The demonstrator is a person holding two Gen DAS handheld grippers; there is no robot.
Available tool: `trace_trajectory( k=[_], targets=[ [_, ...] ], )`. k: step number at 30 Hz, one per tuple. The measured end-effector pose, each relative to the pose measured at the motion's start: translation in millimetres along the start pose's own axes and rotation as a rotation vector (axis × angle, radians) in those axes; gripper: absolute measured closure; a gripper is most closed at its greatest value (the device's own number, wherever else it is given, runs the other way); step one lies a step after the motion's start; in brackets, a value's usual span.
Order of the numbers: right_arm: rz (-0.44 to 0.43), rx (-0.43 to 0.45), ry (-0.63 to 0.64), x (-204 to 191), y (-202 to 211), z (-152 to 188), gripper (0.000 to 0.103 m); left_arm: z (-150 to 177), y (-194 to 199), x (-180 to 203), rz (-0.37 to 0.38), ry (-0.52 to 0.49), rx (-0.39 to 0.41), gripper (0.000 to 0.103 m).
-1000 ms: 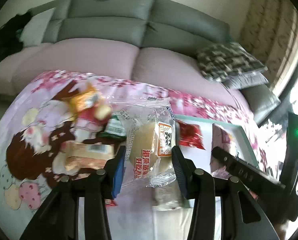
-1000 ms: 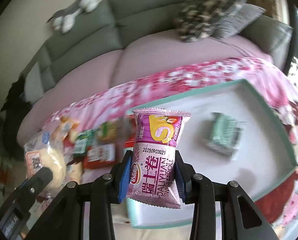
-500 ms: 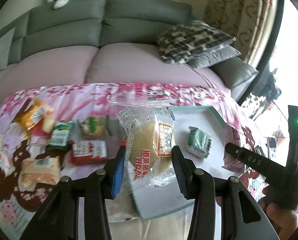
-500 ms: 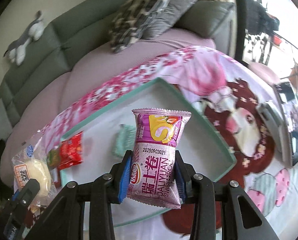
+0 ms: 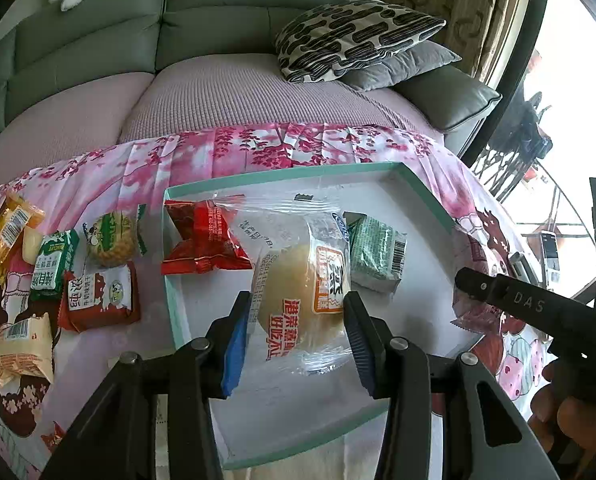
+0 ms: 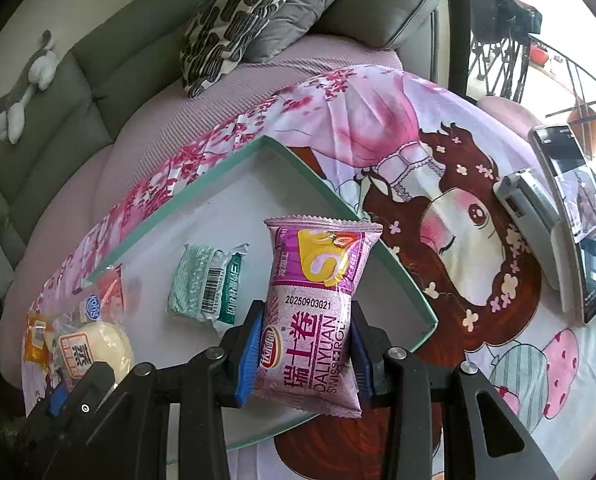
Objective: Organize snacks
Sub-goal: 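Carry the bun and Swiss roll into the tray and open both grippers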
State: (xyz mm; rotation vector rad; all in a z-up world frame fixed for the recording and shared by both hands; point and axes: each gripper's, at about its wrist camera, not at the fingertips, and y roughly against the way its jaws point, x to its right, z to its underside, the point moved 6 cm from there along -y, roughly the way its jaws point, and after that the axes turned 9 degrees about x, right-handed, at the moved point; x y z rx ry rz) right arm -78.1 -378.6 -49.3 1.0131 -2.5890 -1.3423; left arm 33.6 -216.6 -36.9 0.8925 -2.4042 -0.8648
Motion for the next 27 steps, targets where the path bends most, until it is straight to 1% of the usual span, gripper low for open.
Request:
trace_trajectory(
  k=[2, 3, 4, 6, 7, 9, 11, 12, 13, 14, 15, 16, 17, 18, 20, 23, 27],
  targets=[
    [0.0, -0.003, 0.01, -1.8, -0.7, 0.4, 0.059, -0.6, 0.8, -1.0, -0.007, 0.001, 0.001, 0.051],
    [0.001, -0.004, 0.011, -2.2, -0.7, 0.4, 0.059, -1.6, 2.8, -2.4, -0.013, 0.002, 0.005, 0.043],
    [0.001, -0.005, 0.012, -2.3, -0.9, 0.2, 0.059, -2.7, 3.5, -2.9, -0.016, 0.001, 0.008, 0.038],
    [0.004, -0.006, 0.016, -2.8, -0.6, 0.2, 0.058, -5.2, 9.0, -4.7, -0.025, -0.003, 0.021, 0.037],
    [0.005, -0.005, 0.019, -3.3, -0.5, 0.0, 0.055, -6.4, 10.8, -6.5, -0.031, -0.003, 0.025, 0.037],
    [0.006, -0.006, 0.027, -5.0, 0.2, 0.0, 0.048, -8.7, 14.8, -11.9, -0.046, 0.005, 0.03, 0.037],
    [0.007, -0.005, 0.036, -6.7, 0.4, -0.2, 0.031, -10.0, 18.5, -20.4, -0.062, 0.029, 0.03, 0.031],
    [0.006, -0.006, 0.042, -8.2, 0.3, 0.1, 0.029, -10.5, 20.9, -26.5, -0.075, 0.046, 0.031, 0.025],
    [0.005, -0.008, 0.046, -9.0, 0.0, 0.1, 0.027, -11.1, 22.7, -31.5, -0.087, 0.059, 0.033, 0.021],
    [0.004, -0.012, 0.053, -10.5, -1.0, 0.7, 0.024, -11.9, 25.6, -39.0, -0.107, 0.076, 0.037, 0.02],
    [0.006, -0.013, 0.059, -11.3, -1.4, 1.6, 0.021, -12.6, 28.5, -47.3, -0.129, 0.092, 0.044, 0.017],
    [0.007, -0.013, 0.066, -12.4, -1.8, 2.0, 0.016, -12.9, 31.0, -55.4, -0.153, 0.106, 0.048, 0.014],
    [0.01, -0.012, 0.076, -14.1, -1.9, 2.7, 0.011, -13.0, 34.5, -64.9, -0.189, 0.121, 0.053, 0.012],
    [0.011, -0.011, 0.082, -15.3, -2.0, 2.9, 0.009, -12.7, 38.3, -75.2, -0.229, 0.133, 0.06, 0.01],
    [0.011, -0.007, 0.096, -18.6, -1.6, 3.3, 0.001, -11.1, 44.5, -93.8, -0.309, 0.145, 0.069, 0.007],
    [0.012, 0.002, 0.119, -24.5, -0.1, 3.7, 0.0, -7.4, 58.2, -127.5, -0.427, 0.176, 0.078, 0.006],
    [0.007, 0.022, 0.155, -37.6, 4.0, 4.8, 0.0, -0.5, 77.7, -166.7, -0.529, 0.228, 0.086, 0.005]
  ],
)
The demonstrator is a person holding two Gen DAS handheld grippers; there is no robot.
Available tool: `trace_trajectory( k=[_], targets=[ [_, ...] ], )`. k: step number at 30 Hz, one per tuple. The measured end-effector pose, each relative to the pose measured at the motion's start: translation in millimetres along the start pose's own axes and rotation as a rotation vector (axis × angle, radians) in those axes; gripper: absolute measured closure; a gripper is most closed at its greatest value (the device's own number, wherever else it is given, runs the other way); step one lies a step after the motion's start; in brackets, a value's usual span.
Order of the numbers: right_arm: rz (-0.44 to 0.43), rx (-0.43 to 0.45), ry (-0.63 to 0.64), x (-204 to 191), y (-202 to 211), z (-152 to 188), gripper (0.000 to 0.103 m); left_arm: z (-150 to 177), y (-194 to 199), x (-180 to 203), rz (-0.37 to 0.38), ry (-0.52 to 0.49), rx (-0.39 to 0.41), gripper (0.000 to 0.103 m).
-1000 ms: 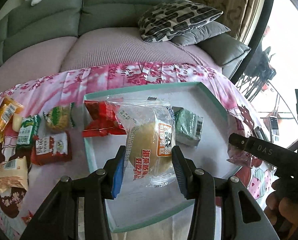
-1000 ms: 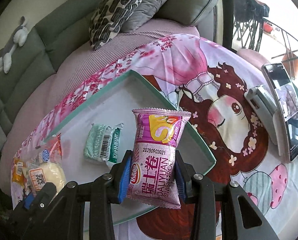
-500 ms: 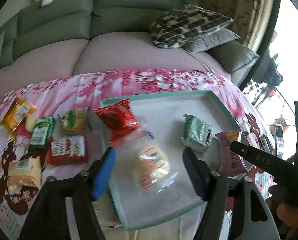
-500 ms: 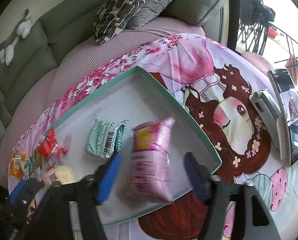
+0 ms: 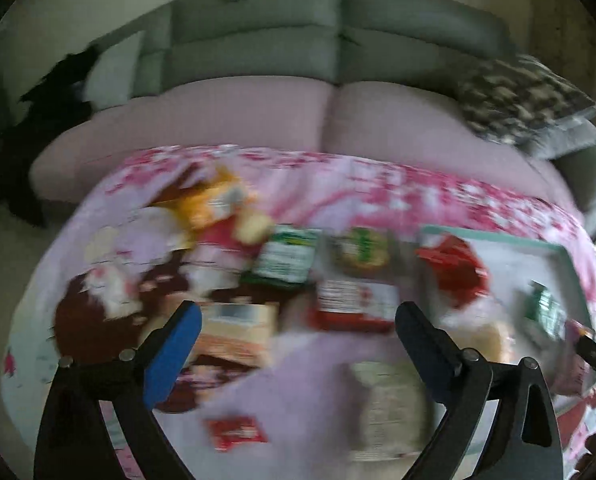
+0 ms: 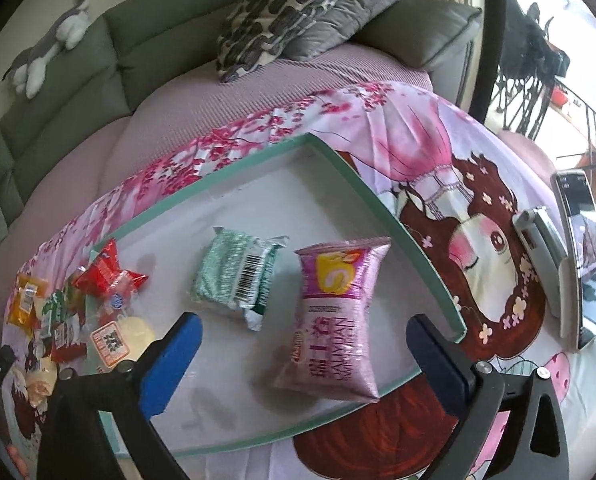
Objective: Organize snacks
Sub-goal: 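Carry the bun and Swiss roll into the tray and open both grippers, then lower the left gripper onto the small red candy and close it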
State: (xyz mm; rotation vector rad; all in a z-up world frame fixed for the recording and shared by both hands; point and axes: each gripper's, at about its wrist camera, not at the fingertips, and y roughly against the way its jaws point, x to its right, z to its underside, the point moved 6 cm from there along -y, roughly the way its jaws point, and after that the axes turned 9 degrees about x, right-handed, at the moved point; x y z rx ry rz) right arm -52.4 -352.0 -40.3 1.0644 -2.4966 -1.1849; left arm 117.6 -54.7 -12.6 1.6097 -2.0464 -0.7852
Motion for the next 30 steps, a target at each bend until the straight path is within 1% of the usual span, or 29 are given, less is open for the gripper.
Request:
trace_trajectory(
  k=[4, 6, 8, 12, 15, 22, 26, 30],
  targets=[
    [-0.052, 0.037, 0.033, -22.0, 8.1, -2.0, 0.0, -0.5, 2.8, -41.5, -0.093, 0.041, 0.007, 0.005],
    [-0.1, 0.056, 0.044, -37.1, 13.5, -1.6, 0.0, -1.2, 5.8, -61.6, -0.135, 0.056, 0.017, 0.005],
    [-0.137, 0.07, 0.059, -51.7, 18.0, 0.0, 0.0, -2.2, 9.7, -75.5, -0.164, 0.059, 0.034, 0.005],
    [-0.18, 0.089, 0.09, -75.8, 24.7, 3.7, 0.0, -4.2, 20.8, -99.1, -0.217, 0.052, 0.07, 0.005],
    [-0.208, 0.085, 0.118, -93.7, 27.7, 10.2, 0.0, -4.7, 26.7, -112.7, -0.236, 0.064, 0.081, 0.005],
    [-0.28, 0.04, 0.213, -134.9, 32.4, 31.0, 0.0, -0.1, 33.7, -141.0, -0.241, 0.125, 0.077, 0.005],
    [-0.319, 0.006, 0.237, -149.6, 34.2, 43.7, 0.0, 4.9, 34.6, -153.5, -0.242, 0.159, 0.06, 0.005],
    [-0.334, -0.026, 0.291, -164.5, 35.4, 57.8, 0.0, 9.0, 34.5, -159.6, -0.23, 0.189, 0.044, 0.005]
  ],
)
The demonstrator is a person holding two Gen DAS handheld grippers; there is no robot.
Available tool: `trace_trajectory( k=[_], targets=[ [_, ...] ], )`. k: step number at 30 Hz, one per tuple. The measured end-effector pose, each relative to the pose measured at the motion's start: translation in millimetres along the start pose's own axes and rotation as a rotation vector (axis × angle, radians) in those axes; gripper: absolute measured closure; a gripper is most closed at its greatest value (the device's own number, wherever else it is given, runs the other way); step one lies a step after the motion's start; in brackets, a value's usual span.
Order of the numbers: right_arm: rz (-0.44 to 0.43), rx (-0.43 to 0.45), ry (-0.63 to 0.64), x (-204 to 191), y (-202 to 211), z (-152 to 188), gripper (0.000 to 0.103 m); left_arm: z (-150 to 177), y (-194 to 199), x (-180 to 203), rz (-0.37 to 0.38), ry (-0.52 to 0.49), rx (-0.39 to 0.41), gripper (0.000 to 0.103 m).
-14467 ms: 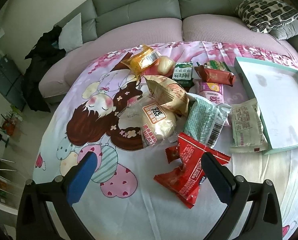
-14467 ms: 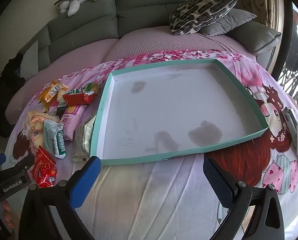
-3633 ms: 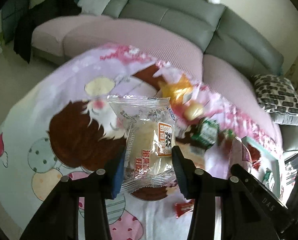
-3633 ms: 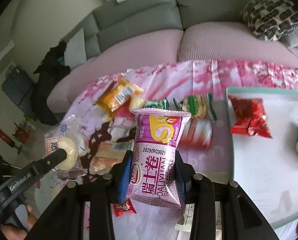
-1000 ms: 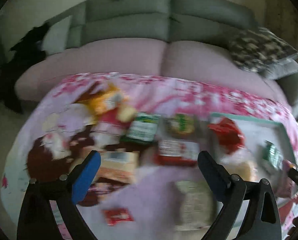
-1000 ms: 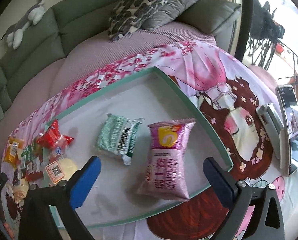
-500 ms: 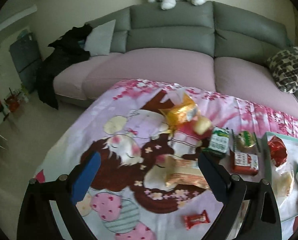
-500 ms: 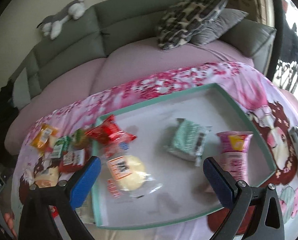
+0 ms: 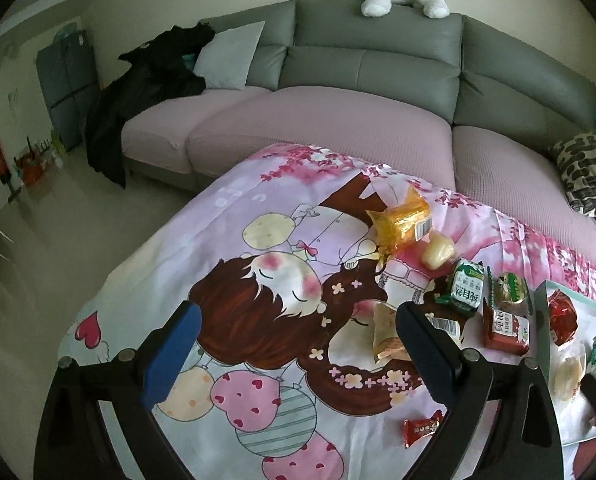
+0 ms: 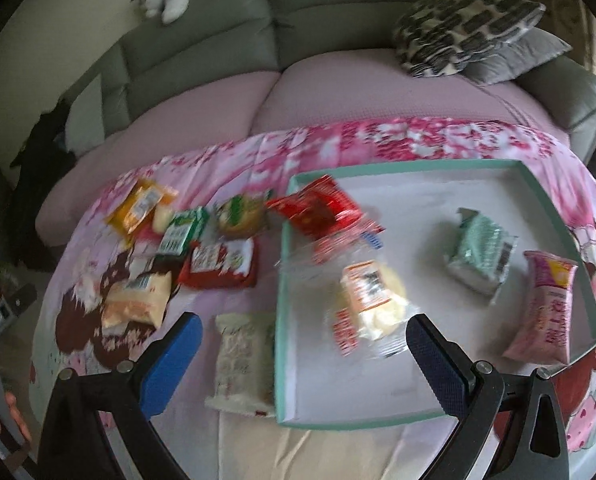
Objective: Organize snacks
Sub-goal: 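Lower the left gripper onto the small red candy and close it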
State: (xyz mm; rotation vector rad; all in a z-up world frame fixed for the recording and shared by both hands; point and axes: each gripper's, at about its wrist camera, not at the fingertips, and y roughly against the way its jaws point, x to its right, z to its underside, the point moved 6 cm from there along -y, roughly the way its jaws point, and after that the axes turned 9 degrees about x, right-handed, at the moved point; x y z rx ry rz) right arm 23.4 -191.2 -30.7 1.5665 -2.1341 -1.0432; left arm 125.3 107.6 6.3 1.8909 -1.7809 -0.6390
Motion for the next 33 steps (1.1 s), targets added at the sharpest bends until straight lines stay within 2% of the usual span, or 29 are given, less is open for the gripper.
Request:
trace_trajectory(
  k=[4, 10, 14, 21, 29, 33],
  targets=[
    [-0.022, -0.036, 0.021, -16.8, -4.3, 11.9, 0.0, 9.8, -4.5, 6.6, 0.045, 0.001, -0.051, 0.005],
    [-0.056, -0.082, 0.051, -40.5, -12.7, 27.2, 0.0, 35.6, -13.1, 37.8, 0.127, -0.096, -0.152, 0.005],
    [-0.06, -0.11, 0.066, -48.4, -17.2, 38.0, 0.0, 48.3, -16.9, 51.4, 0.17, -0.106, -0.199, 0.005],
    [-0.042, -0.121, 0.068, -47.2, -13.5, 49.6, 0.0, 72.9, -21.4, 61.9, 0.222, -0.09, -0.278, 0.005],
    [0.006, -0.117, 0.069, -35.0, -7.7, 54.1, 0.0, 97.6, -30.1, 62.2, 0.288, 0.016, -0.383, 0.005],
    [0.02, -0.111, 0.06, -28.5, -6.3, 52.1, 0.0, 103.4, -30.3, 69.4, 0.314, 0.012, -0.4, 0.013]
  ],
)
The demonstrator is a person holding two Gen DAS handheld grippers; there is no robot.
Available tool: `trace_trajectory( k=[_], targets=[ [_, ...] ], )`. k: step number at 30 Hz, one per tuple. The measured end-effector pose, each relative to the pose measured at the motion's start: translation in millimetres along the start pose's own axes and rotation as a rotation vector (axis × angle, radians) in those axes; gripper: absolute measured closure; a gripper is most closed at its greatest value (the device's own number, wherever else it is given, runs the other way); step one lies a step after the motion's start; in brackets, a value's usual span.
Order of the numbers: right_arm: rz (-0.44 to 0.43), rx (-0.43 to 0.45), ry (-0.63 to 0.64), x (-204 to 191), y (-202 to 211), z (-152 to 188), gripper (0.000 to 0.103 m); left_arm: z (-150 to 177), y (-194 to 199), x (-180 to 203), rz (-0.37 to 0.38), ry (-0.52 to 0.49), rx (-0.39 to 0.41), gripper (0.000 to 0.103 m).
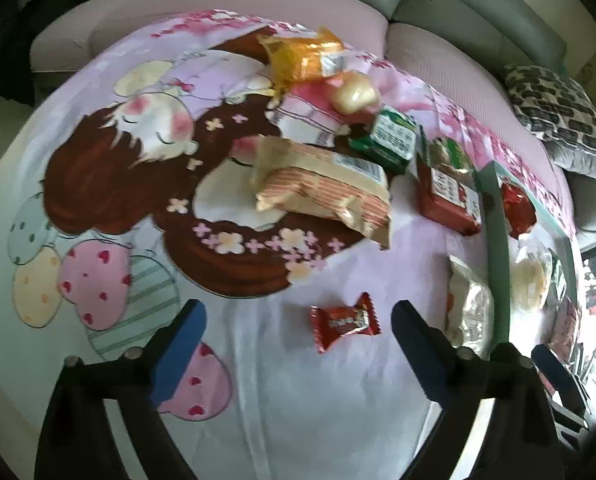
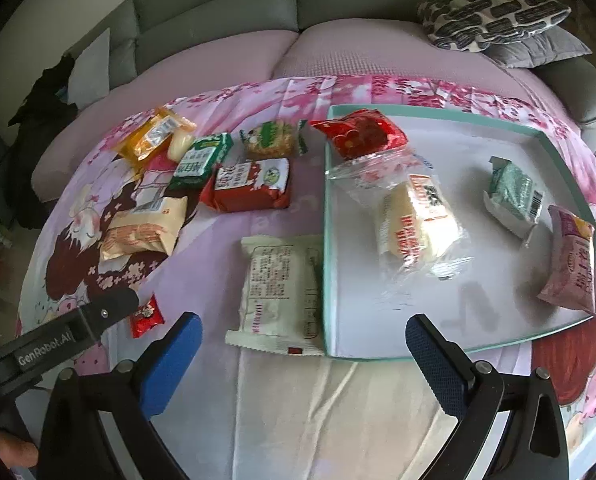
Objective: Organize snacks
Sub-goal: 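Lower the left gripper onto the small red candy and close it, then lift the red candy with the left gripper while the right grasps the white pastry packet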
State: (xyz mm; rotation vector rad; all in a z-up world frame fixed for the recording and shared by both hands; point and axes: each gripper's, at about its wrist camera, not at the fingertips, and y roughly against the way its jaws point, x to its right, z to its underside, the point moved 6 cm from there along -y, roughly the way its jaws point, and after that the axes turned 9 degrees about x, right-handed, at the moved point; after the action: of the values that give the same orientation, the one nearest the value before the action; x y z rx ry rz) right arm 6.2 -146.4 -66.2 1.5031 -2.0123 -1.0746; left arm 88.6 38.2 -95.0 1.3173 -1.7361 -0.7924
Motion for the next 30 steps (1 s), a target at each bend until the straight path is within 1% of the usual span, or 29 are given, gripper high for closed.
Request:
trace_trajectory(
  k=[1, 4, 6, 8, 9, 13, 15, 17, 18, 19, 21, 26, 30],
  targets=[
    [0.001, -0.002, -0.004, 1.4, -0.5, -0.2, 0.0, 1.1, -0.7, 2.0, 0.012, -0.002, -0.006, 0.019],
    [0.005, -0.005, -0.017, 5.9, -1.9, -0.8, 0.0, 4.1, -5.3, 10.9, 0.043, -0.011, -0.026, 0.029],
    [0.009, -0.005, -0.025, 8.4, -2.3, -1.4, 0.0, 5.3, -8.2, 17.0, 0.055, -0.029, -0.038, 0.035],
    [0.01, -0.006, -0.03, 9.9, -2.8, -1.6, 0.0, 7.4, -11.1, 21.9, 0.062, -0.047, -0.049, 0.037],
    [0.01, -0.007, -0.033, 10.4, -3.1, -1.7, 0.0, 8.6, -13.0, 25.1, 0.066, -0.057, -0.058, 0.042],
    [0.007, -0.006, -0.039, 11.4, -2.9, -2.3, 0.0, 12.2, -19.2, 31.2, 0.051, -0.091, -0.081, 0.055],
    [0.006, -0.006, -0.044, 12.5, -3.1, -2.7, 0.0, 13.0, -21.2, 34.0, 0.044, -0.105, -0.083, 0.059],
    [0.005, -0.007, -0.052, 13.2, -3.4, -2.7, 0.0, 15.2, -20.5, 34.1, 0.04, -0.121, -0.084, 0.061],
    [0.005, -0.007, -0.054, 13.8, -3.5, -2.8, 0.0, 15.8, -20.4, 34.4, 0.038, -0.127, -0.085, 0.067],
    [0.004, -0.008, -0.057, 14.2, -3.5, -3.0, 0.0, 16.2, -20.3, 34.9, 0.037, -0.134, -0.085, 0.076],
    [0.002, -0.006, -0.062, 14.8, -3.2, -3.5, 0.0, 17.1, -20.2, 35.2, 0.032, -0.143, -0.078, 0.081],
    [-0.002, -0.008, -0.072, 17.0, -4.0, -3.9, 0.0, 13.9, -24.6, 42.1, 0.015, -0.171, -0.07, 0.082],
    [-0.01, -0.005, -0.075, 16.2, -4.4, -4.2, 0.001, 8.3, -23.5, 40.0, 0.006, -0.163, -0.058, 0.082]
  ],
)
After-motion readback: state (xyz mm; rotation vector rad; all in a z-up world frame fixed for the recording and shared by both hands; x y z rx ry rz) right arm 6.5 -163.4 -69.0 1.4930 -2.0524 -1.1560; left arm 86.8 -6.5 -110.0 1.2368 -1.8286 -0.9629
